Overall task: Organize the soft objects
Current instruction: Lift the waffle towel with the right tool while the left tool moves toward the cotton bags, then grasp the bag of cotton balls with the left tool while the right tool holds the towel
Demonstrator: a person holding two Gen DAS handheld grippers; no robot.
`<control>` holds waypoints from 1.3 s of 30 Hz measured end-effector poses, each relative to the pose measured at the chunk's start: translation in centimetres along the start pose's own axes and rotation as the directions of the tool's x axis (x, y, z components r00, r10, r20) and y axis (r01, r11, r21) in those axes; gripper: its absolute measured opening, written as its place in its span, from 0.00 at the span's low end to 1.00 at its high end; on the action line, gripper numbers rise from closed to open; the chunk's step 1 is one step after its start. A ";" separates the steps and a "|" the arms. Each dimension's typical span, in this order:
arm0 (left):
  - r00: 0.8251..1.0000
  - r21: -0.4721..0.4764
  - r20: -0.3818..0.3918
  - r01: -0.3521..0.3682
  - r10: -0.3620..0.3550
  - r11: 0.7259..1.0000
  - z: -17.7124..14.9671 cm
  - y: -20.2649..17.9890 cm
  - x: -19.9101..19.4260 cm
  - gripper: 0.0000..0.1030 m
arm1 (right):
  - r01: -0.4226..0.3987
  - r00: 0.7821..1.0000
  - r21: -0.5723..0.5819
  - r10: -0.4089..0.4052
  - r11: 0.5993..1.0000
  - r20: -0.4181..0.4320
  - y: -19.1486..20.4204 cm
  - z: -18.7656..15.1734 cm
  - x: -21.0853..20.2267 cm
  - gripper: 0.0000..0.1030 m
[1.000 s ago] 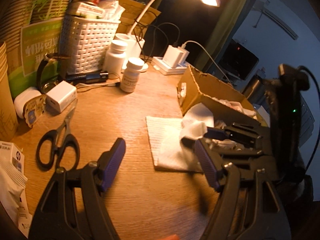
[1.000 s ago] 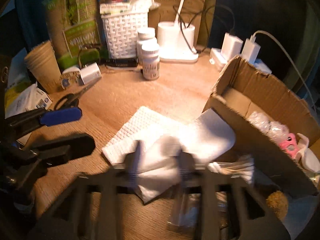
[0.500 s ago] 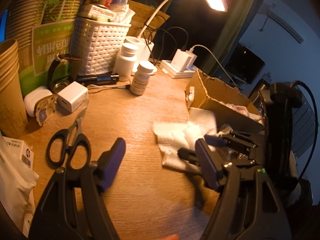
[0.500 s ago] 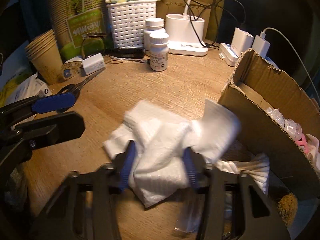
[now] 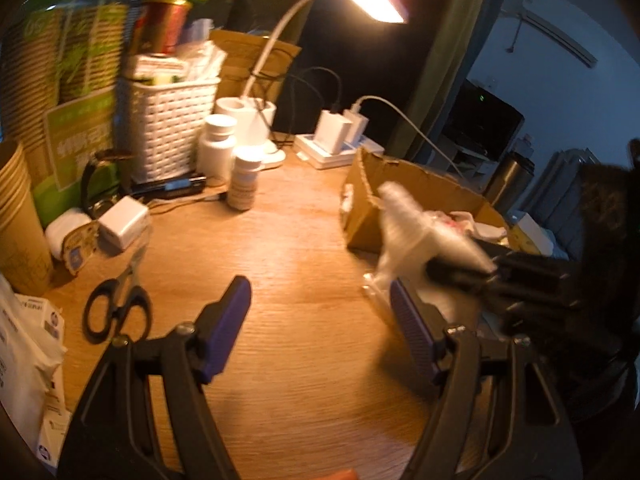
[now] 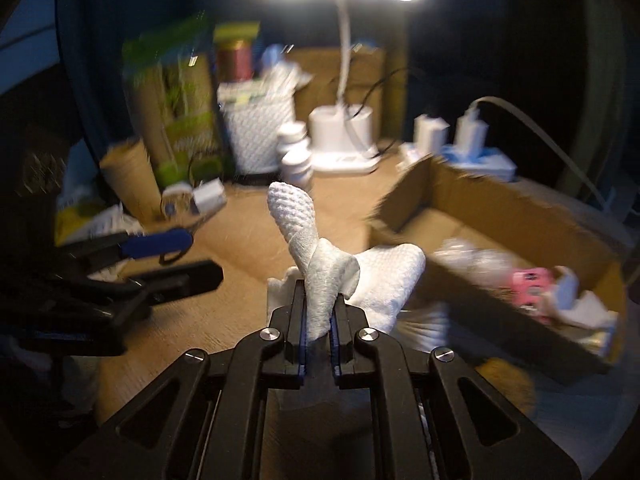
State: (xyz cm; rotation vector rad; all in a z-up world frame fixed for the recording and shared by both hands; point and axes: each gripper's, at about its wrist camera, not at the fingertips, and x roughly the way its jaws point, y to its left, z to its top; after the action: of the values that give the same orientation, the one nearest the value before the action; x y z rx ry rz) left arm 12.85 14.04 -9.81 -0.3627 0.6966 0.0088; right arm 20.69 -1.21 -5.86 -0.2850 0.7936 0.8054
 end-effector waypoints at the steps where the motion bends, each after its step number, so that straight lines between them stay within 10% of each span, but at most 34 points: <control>1: 1.000 0.006 -0.003 0.002 -0.002 1.000 0.0 -0.4 0.1 0.71 | 0.005 1.000 0.008 -0.005 1.000 0.015 -0.4 -0.2 -0.9 0.09; 25: 0.980 0.246 -0.197 0.075 -0.026 0.966 -0.5 -10.5 9.7 0.72 | 0.108 0.991 0.262 -0.124 0.959 0.046 -12.1 -8.3 -6.2 0.10; 28: 0.975 0.309 -0.224 0.086 -0.015 0.947 -0.8 -11.4 10.7 0.86 | 0.112 0.991 0.276 -0.127 0.955 0.039 -12.7 -8.8 -6.2 0.10; 39: 0.962 0.327 -0.270 0.053 0.039 0.943 -1.3 -11.0 13.1 0.90 | 0.113 0.991 0.300 -0.129 0.947 0.034 -13.7 -9.2 -6.0 0.10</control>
State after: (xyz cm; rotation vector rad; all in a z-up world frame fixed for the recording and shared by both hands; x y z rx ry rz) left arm 23.53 1.81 -15.44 -0.0394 0.9541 -0.1675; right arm 23.42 -18.37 -8.56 -0.0420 0.8267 0.5654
